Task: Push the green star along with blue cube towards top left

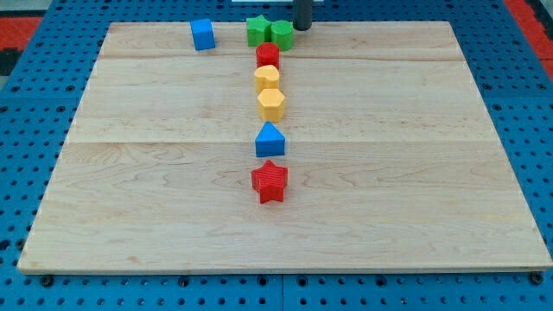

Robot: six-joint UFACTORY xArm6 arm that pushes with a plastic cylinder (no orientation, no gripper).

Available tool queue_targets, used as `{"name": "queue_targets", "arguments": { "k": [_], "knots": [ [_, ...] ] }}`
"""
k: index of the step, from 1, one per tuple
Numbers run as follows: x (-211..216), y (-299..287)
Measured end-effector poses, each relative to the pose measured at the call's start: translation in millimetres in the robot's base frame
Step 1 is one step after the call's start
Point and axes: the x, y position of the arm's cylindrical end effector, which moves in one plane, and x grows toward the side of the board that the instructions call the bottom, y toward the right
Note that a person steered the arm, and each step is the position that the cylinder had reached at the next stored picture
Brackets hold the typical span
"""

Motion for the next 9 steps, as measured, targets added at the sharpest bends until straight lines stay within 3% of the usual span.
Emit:
{"name": "queue_targets", "arguments": {
  "k": [2, 4, 6, 7, 8, 9],
  "knots": [
    [7.9, -103.5],
    [21.4, -73.7],
    [66.6, -111.3],
    [52.7, -138.2],
    [38.6, -100.6],
    [0.5, -116.5]
  ]
}}
